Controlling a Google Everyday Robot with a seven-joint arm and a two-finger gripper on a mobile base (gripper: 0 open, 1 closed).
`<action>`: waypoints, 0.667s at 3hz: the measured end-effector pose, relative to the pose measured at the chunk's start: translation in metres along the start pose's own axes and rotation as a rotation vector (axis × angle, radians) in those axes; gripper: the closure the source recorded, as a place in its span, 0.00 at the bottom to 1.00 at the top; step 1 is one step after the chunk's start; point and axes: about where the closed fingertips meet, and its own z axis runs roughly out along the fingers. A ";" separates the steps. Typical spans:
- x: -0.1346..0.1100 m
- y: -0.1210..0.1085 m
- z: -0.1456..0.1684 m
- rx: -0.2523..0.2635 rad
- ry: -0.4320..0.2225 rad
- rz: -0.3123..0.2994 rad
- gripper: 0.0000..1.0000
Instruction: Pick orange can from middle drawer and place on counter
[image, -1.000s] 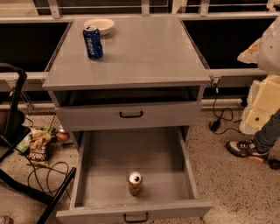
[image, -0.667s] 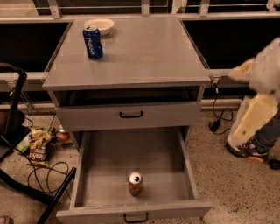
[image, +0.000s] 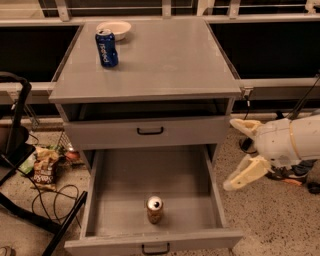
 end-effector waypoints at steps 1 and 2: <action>-0.005 -0.002 0.030 0.010 -0.164 -0.015 0.00; -0.007 -0.001 0.033 0.004 -0.169 -0.025 0.00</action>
Offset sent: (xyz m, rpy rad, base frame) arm 0.0105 0.0201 -0.0142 0.1277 -0.0559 0.0260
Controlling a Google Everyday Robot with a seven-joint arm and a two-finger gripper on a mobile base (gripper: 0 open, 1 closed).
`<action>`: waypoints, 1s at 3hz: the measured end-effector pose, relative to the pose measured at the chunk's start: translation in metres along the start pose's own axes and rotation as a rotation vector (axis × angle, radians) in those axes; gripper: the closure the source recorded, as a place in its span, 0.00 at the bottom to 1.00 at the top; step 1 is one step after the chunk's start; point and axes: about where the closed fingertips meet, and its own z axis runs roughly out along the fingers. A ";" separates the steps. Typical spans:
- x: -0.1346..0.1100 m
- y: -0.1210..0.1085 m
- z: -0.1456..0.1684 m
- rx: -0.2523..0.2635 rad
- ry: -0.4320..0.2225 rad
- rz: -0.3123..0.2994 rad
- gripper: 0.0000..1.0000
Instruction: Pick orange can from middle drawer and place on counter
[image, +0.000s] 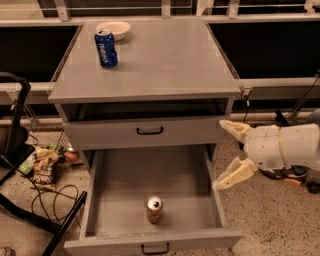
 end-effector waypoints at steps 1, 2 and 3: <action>0.002 -0.004 0.010 -0.015 -0.019 -0.007 0.00; 0.026 -0.007 0.059 -0.070 -0.057 -0.014 0.00; 0.070 0.001 0.131 -0.135 -0.095 -0.022 0.00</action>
Offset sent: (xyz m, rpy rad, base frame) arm 0.0590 0.0564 -0.1308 0.1200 0.0557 0.1459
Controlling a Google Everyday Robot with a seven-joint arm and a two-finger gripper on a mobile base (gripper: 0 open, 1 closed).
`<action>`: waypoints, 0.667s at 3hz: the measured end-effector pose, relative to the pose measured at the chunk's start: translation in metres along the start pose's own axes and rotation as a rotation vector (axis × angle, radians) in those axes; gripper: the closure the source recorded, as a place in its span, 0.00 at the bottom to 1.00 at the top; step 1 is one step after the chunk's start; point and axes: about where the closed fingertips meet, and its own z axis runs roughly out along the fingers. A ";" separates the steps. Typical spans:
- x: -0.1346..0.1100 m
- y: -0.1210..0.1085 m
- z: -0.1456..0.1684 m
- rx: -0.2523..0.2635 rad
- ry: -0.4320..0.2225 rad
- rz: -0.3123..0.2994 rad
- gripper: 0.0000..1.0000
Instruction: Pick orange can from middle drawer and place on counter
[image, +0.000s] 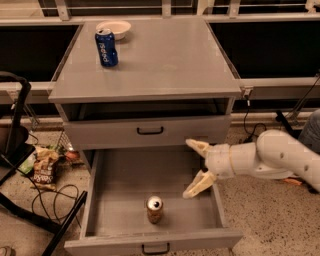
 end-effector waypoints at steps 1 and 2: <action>0.041 0.002 0.049 -0.038 -0.021 -0.003 0.00; 0.068 0.014 0.086 -0.072 -0.028 0.005 0.00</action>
Offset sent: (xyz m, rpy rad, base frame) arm 0.0033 0.0663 -0.1595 0.0297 0.0674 0.0899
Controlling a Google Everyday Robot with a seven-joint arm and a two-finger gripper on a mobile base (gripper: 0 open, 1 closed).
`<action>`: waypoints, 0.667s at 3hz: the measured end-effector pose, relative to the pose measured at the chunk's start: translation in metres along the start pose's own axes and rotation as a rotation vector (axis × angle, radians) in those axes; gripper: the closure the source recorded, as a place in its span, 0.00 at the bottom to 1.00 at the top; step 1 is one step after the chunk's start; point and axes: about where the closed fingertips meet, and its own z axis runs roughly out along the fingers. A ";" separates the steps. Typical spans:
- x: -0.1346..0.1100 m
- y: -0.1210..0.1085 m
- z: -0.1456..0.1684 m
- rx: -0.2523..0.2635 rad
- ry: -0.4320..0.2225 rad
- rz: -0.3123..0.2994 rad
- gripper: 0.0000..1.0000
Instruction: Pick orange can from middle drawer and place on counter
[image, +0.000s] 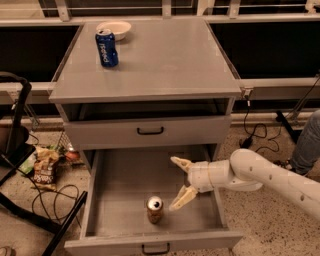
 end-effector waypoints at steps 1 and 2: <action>0.024 0.010 0.035 -0.027 -0.013 0.010 0.00; 0.059 0.023 0.063 -0.038 -0.015 0.050 0.00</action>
Offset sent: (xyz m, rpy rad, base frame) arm -0.0138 0.0311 -0.1117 0.0112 0.0760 0.0071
